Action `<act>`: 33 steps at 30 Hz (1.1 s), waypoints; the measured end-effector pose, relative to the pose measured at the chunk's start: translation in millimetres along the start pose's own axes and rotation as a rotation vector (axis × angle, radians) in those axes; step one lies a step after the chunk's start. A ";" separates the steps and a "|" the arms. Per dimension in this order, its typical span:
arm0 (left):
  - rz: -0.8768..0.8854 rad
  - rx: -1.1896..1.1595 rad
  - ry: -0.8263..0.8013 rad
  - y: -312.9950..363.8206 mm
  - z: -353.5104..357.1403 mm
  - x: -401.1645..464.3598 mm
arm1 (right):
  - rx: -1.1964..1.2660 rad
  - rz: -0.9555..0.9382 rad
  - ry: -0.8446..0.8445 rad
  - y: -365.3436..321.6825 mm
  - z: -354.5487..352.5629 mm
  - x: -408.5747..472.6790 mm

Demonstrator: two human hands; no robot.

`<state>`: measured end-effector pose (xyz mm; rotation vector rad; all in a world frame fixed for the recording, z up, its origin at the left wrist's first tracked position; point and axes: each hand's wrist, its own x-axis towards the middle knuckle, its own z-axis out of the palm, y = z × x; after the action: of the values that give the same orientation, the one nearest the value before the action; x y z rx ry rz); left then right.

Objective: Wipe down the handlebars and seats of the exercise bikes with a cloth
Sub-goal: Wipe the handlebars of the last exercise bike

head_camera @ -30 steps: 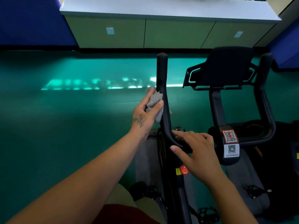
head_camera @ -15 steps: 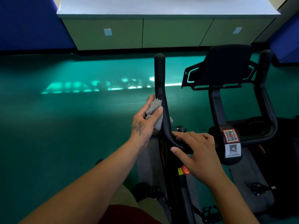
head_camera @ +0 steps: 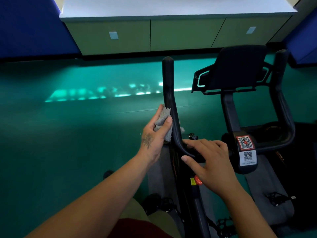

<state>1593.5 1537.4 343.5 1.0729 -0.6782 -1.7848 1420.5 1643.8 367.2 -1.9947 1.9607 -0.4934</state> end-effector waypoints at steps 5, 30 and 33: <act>0.034 0.035 -0.016 22.3 4.6 26.2 | 0.015 0.007 0.000 -1.5 -1.3 -0.2; 0.073 -0.030 -0.096 46.0 13.5 78.4 | 0.070 0.008 -0.042 -11.6 -6.1 16.5; 0.035 -0.030 -0.133 35.6 6.5 61.1 | 0.106 0.002 -0.031 -13.3 -5.7 18.1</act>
<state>1590.6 1466.9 351.8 0.9226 -0.7431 -1.8421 1430.1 1626.1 378.9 -1.9248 1.8774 -0.5505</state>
